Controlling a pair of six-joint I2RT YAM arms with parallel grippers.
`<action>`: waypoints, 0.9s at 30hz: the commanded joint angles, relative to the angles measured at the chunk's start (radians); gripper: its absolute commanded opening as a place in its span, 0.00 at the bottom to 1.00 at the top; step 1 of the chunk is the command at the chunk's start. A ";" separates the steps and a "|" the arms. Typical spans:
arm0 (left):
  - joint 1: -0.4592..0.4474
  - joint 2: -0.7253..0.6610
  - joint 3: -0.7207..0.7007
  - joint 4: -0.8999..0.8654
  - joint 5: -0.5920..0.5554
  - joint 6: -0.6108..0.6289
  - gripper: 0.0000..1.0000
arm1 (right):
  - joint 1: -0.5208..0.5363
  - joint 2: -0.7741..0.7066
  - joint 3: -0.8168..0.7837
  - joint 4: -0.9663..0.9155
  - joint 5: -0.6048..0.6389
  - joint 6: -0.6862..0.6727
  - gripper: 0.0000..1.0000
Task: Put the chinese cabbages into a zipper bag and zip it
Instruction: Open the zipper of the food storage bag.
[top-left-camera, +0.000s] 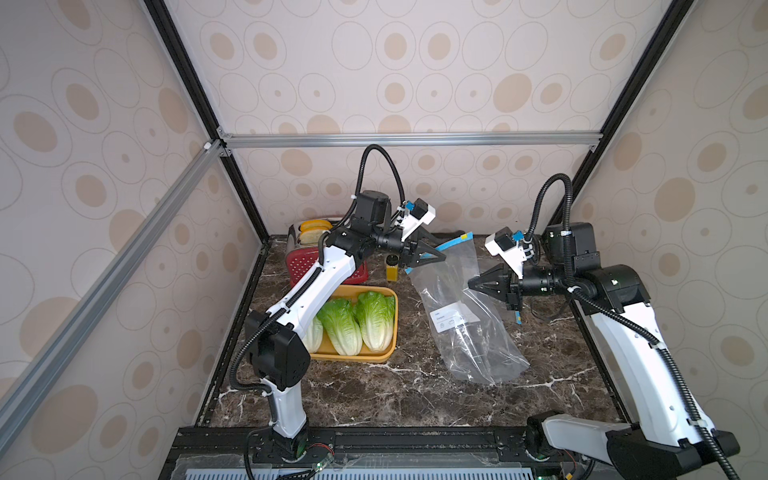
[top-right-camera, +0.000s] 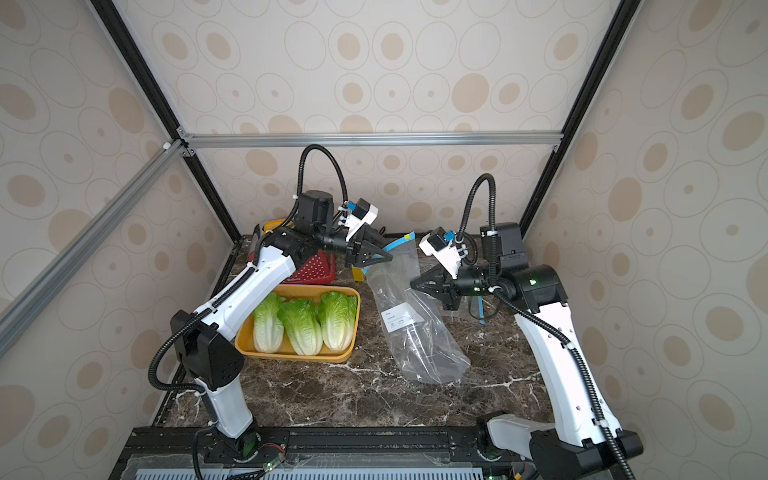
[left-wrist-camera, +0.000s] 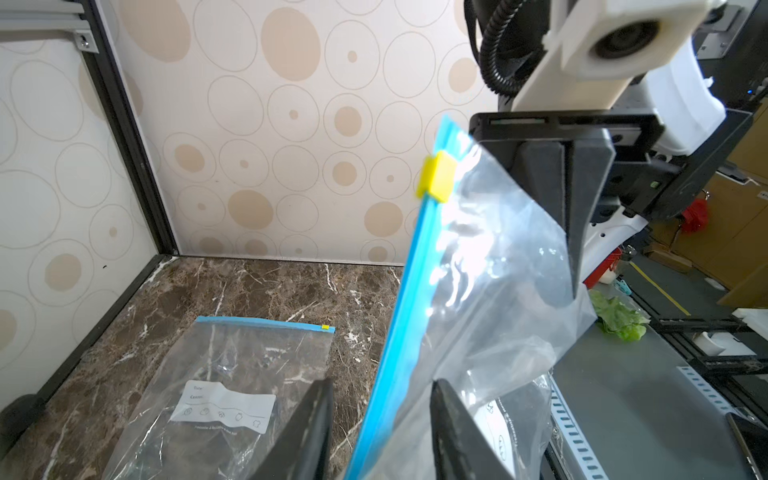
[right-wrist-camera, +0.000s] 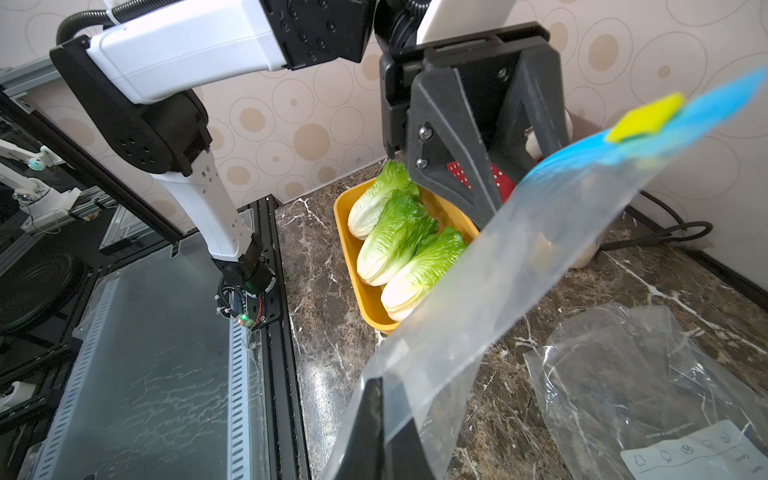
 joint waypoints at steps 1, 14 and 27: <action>0.008 -0.031 0.007 -0.040 0.020 0.045 0.28 | 0.006 -0.021 -0.017 0.022 0.045 0.006 0.00; 0.008 -0.193 -0.203 0.154 -0.296 -0.316 0.00 | 0.003 -0.059 -0.079 0.138 0.409 0.221 0.37; -0.148 -0.299 -0.329 0.229 -0.949 -1.139 0.00 | 0.154 -0.027 -0.035 0.030 0.606 0.712 0.69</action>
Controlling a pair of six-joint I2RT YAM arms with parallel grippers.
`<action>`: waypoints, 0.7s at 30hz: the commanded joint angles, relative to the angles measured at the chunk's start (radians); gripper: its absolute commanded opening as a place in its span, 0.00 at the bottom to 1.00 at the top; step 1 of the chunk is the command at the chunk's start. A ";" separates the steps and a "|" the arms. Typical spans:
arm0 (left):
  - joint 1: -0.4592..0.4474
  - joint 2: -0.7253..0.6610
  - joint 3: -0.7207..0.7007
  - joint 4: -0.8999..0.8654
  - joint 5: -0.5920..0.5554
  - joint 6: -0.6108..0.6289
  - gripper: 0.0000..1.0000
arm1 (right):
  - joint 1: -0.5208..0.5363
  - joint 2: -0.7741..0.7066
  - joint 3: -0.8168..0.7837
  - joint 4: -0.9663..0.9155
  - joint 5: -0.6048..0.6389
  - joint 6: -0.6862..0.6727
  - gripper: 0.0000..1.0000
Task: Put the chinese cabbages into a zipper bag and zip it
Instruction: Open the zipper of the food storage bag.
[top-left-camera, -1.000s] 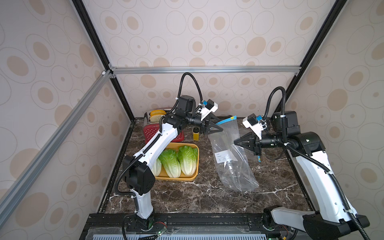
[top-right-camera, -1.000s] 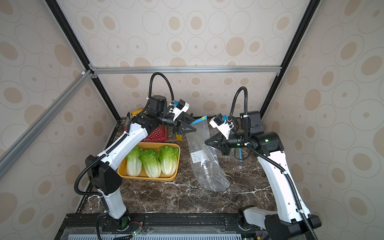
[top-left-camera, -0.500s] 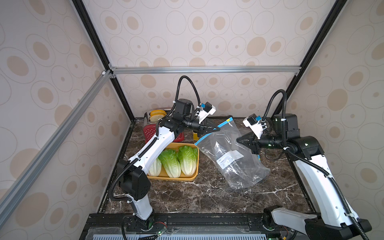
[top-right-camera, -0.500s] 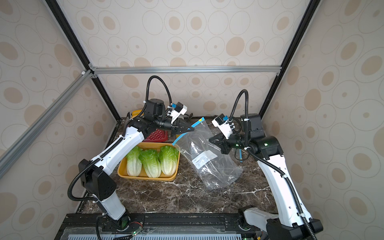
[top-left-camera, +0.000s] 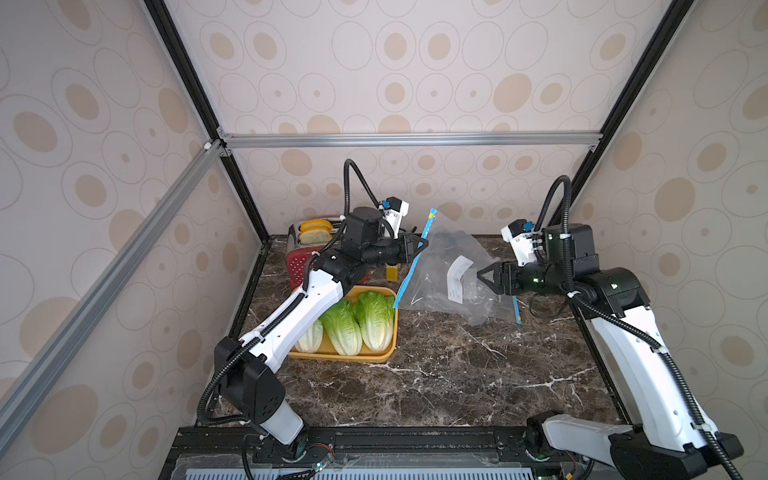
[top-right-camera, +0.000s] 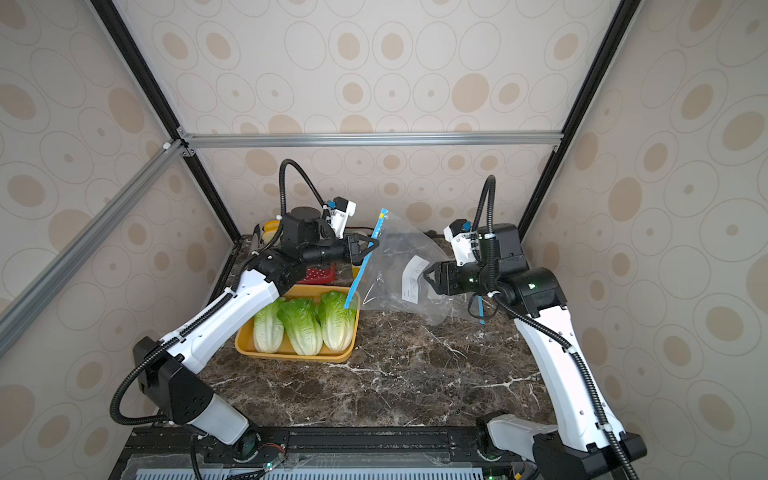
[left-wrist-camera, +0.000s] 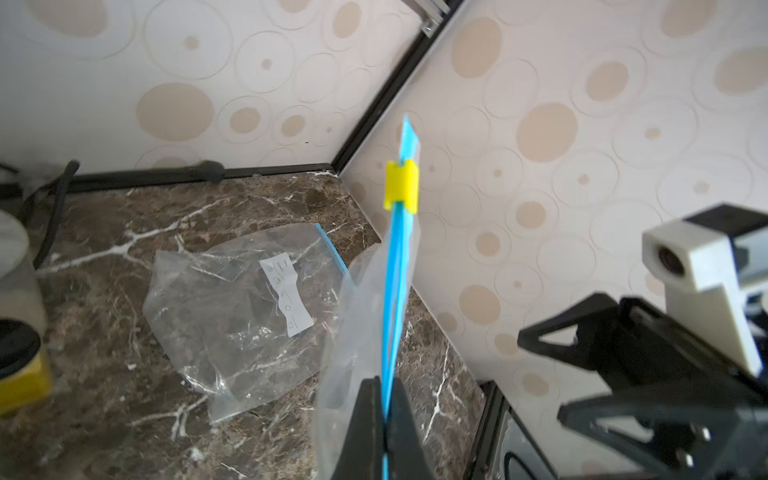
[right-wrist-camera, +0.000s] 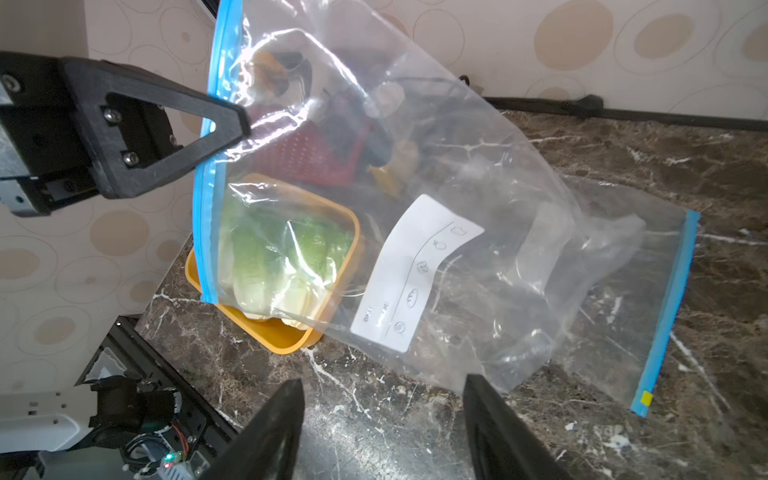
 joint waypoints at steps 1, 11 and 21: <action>-0.050 -0.044 -0.026 0.058 -0.201 -0.280 0.00 | 0.096 -0.010 -0.031 0.014 0.040 0.155 0.70; -0.115 -0.088 -0.097 0.032 -0.396 -0.421 0.00 | 0.271 -0.050 -0.215 0.286 0.064 0.332 0.75; -0.143 -0.076 -0.066 -0.010 -0.453 -0.414 0.00 | 0.357 0.024 -0.197 0.362 0.068 0.365 0.74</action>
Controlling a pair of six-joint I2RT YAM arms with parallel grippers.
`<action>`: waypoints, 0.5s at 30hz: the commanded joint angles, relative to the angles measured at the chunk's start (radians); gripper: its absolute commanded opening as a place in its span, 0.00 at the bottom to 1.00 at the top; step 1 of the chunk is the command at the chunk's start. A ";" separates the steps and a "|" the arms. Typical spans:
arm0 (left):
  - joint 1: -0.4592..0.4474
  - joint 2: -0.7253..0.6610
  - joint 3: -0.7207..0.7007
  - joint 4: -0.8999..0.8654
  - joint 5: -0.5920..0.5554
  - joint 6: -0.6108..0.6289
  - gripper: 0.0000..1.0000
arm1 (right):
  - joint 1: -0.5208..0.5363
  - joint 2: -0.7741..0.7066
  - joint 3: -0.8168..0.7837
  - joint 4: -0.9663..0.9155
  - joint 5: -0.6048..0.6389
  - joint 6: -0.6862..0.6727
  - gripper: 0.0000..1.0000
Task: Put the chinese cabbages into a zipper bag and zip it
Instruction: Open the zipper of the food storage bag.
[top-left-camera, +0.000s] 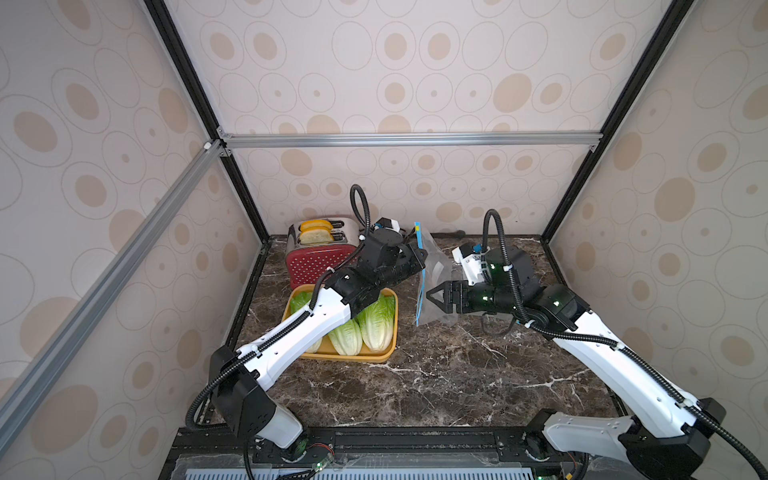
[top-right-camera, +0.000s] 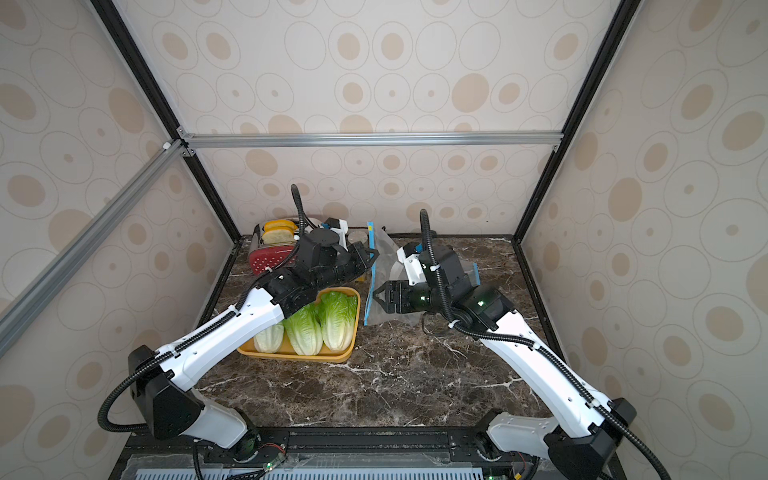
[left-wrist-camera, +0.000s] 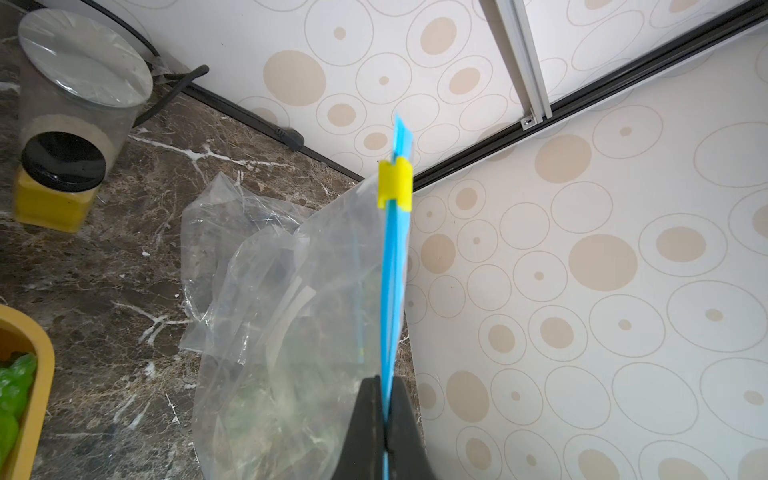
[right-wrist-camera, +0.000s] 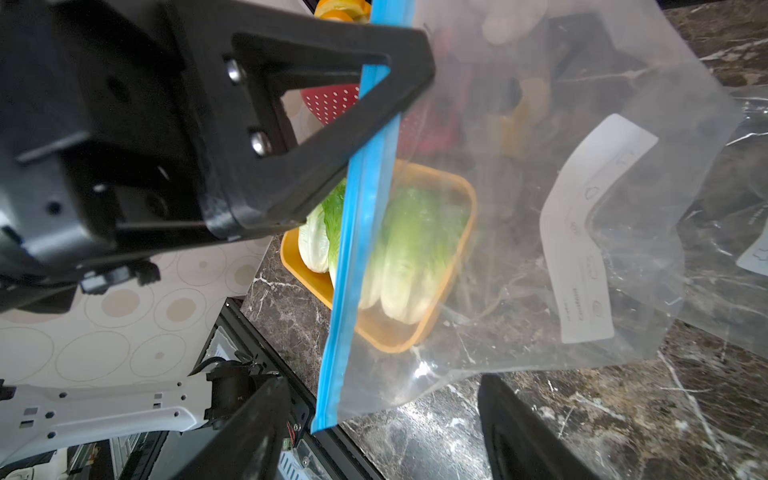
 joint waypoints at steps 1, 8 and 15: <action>-0.008 -0.013 0.035 -0.009 -0.042 -0.025 0.00 | 0.020 0.018 0.023 0.044 0.009 0.020 0.74; -0.009 -0.011 0.041 -0.020 -0.055 -0.012 0.00 | 0.026 0.087 0.036 0.037 -0.025 0.006 0.65; -0.009 -0.005 0.048 -0.026 -0.052 -0.002 0.00 | 0.026 0.099 0.053 -0.018 0.018 -0.024 0.52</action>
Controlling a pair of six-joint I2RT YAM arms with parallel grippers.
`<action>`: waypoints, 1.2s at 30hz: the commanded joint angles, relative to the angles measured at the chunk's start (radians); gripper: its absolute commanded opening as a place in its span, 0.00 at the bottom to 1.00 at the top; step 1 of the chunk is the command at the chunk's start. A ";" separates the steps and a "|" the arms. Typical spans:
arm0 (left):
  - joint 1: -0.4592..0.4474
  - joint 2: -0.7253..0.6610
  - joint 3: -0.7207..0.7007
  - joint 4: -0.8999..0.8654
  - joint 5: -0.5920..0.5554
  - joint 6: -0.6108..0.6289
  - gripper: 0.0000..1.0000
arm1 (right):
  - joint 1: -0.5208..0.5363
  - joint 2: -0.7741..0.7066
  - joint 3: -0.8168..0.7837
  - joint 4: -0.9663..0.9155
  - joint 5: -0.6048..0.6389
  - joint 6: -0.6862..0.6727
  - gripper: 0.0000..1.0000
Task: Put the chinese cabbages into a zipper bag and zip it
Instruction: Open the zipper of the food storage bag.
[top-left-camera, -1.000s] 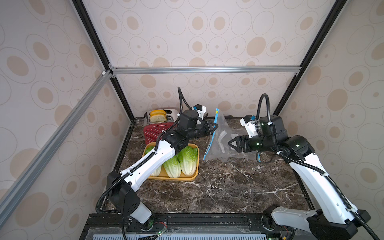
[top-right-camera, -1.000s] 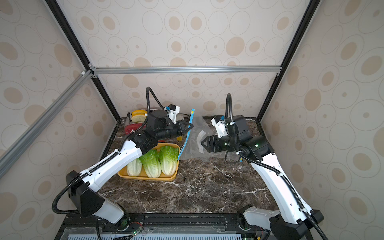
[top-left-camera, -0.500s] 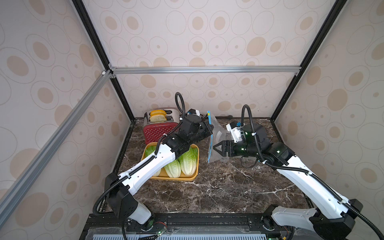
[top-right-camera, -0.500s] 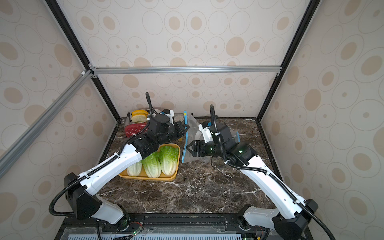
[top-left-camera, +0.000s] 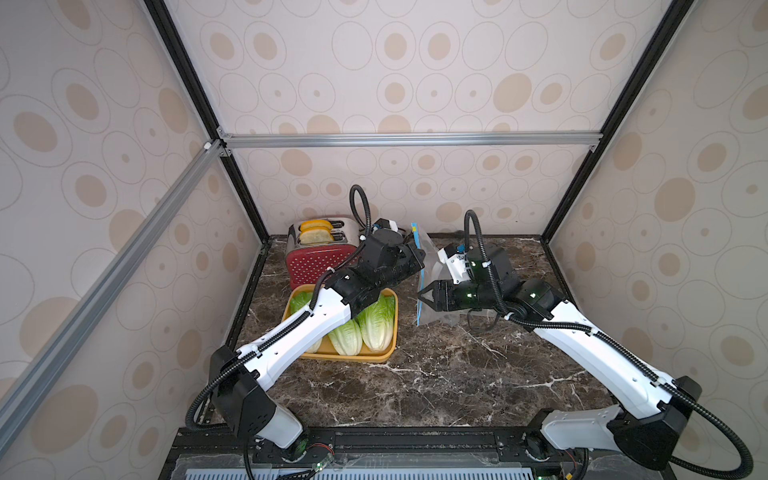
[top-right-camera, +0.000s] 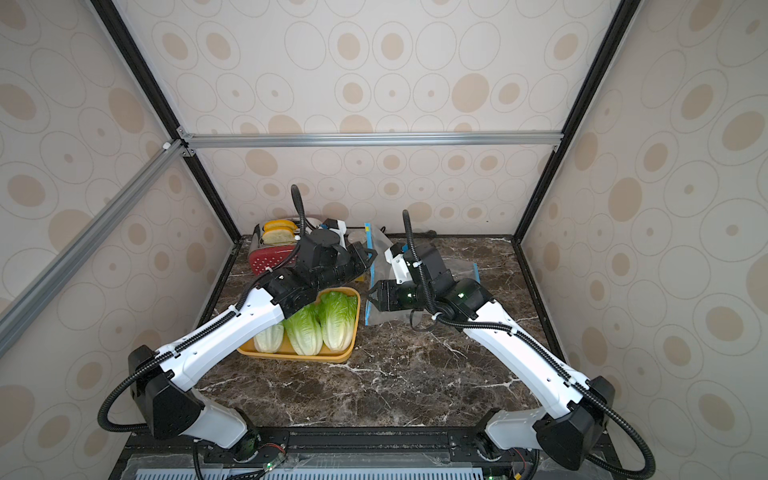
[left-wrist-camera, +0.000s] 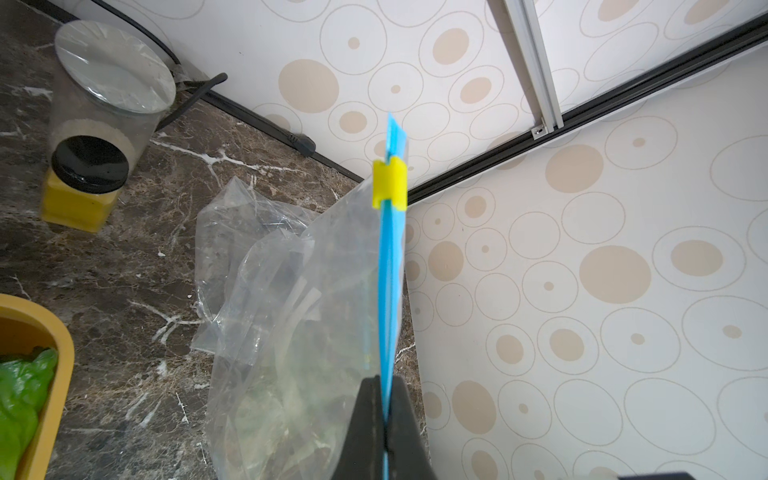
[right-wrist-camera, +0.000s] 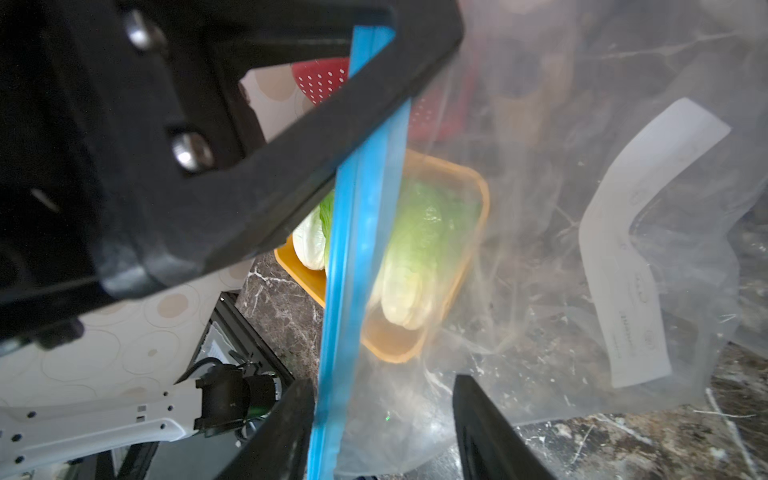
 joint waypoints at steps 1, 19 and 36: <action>-0.008 -0.007 0.047 -0.013 -0.026 0.003 0.00 | 0.006 0.001 0.028 -0.040 0.031 -0.015 0.51; -0.010 -0.005 0.050 -0.016 -0.022 -0.014 0.00 | 0.017 0.042 0.066 -0.065 0.048 -0.016 0.35; -0.015 -0.013 0.035 -0.015 -0.029 -0.031 0.00 | 0.031 0.052 0.048 0.022 0.021 0.000 0.00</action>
